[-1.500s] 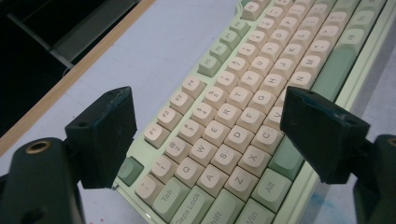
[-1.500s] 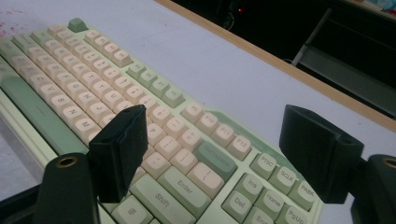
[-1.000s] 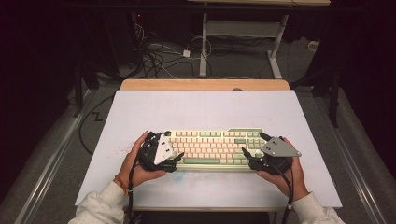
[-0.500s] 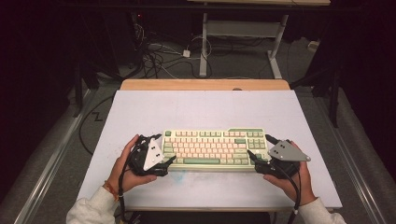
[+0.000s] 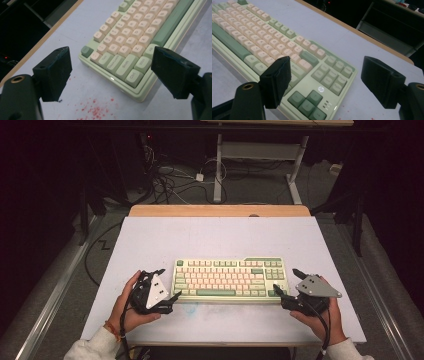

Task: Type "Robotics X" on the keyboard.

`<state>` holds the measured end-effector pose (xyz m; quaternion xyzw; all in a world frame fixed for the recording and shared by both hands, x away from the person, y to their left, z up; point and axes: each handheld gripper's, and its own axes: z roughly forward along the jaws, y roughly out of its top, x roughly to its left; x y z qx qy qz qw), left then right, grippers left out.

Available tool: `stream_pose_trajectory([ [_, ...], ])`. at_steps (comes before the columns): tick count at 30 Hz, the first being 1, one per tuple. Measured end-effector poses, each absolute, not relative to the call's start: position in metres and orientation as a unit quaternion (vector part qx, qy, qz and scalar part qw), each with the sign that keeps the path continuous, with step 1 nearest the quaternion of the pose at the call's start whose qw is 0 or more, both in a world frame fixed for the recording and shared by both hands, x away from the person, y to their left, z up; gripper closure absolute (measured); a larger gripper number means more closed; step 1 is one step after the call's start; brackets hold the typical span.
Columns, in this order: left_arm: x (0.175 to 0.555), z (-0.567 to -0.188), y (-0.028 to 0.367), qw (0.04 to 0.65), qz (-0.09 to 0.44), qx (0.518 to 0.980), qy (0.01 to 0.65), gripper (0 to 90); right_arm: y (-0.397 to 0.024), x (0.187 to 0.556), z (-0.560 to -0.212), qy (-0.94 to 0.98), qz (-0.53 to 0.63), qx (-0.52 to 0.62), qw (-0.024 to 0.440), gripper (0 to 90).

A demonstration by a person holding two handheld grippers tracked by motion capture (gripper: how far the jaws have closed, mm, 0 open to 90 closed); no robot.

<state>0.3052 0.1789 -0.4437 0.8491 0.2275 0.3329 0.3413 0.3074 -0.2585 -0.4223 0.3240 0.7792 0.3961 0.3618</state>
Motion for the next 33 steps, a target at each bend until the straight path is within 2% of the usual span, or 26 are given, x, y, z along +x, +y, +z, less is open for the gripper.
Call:
stream_pose_trajectory([
  [23,0.299,-0.476,0.216,0.303,0.295,0.863,0.276,16.0,-0.293,0.300,-0.449,0.773,0.363,0.370,0.365,24.1],
  [33,0.294,-0.479,0.218,0.305,0.287,0.863,0.282,16.0,-0.304,0.298,-0.461,0.770,0.354,0.395,0.354,19.9],
])
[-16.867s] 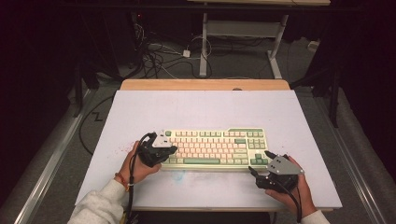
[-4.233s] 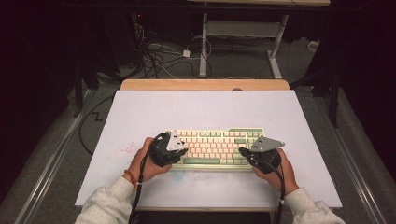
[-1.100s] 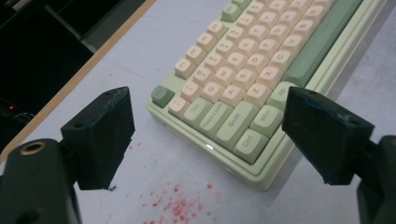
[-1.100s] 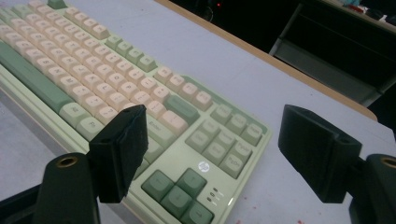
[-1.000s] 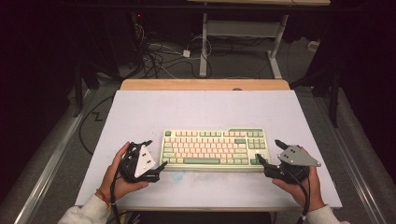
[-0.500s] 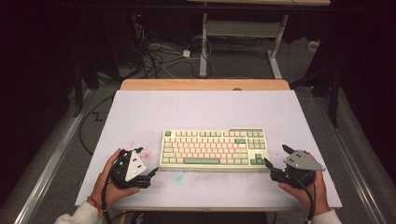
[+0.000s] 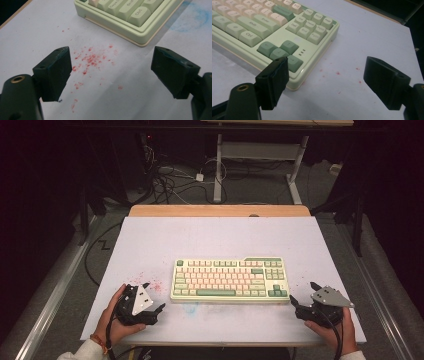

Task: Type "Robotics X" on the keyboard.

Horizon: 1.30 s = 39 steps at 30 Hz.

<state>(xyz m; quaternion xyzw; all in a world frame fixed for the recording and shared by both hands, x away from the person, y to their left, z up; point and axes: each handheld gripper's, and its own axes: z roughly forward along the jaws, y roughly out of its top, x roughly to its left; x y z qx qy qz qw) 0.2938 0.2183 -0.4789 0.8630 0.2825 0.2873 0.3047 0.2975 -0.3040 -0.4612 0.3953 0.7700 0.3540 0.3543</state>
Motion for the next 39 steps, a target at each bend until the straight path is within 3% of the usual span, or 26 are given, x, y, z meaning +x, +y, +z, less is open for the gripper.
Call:
stream_pose_trajectory([
  [39,0.294,-0.478,0.223,0.313,0.284,0.855,0.301,16.0,-0.290,0.307,-0.461,0.776,0.338,0.390,0.364,19.8],
])
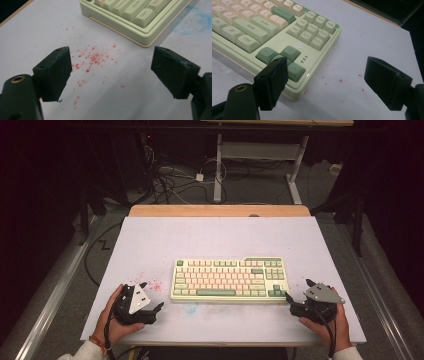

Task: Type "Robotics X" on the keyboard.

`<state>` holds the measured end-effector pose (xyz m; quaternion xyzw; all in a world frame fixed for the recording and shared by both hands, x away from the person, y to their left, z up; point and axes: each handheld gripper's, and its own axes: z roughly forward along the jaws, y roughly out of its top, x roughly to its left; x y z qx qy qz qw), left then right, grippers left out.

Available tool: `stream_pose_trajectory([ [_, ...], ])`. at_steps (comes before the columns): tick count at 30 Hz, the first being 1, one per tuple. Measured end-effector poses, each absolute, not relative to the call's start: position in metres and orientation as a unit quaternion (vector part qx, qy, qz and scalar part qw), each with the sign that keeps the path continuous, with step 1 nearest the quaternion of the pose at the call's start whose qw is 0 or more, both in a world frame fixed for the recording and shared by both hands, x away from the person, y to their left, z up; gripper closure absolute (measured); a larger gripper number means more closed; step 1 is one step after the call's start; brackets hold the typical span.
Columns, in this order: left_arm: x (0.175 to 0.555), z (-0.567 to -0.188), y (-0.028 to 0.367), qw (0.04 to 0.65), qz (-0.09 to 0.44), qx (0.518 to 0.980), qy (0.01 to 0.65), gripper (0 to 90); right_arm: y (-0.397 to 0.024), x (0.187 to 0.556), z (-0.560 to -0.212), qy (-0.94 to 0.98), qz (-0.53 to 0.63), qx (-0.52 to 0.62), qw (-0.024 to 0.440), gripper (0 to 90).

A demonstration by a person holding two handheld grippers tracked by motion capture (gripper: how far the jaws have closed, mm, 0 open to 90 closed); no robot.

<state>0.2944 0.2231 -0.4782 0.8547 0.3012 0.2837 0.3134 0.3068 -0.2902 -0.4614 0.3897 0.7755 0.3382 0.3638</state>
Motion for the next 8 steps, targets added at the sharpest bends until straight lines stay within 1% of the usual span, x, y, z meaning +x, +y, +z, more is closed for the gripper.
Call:
stream_pose_trajectory([
  [6,0.2951,-0.4795,0.2251,0.308,0.283,0.857,0.302,16.0,-0.2893,0.3086,-0.4611,0.783,0.355,0.378,0.344,19.8],
  [8,0.2952,-0.4786,0.2258,0.312,0.280,0.855,0.306,16.0,-0.2884,0.3074,-0.4614,0.786,0.353,0.374,0.344,19.7],
])
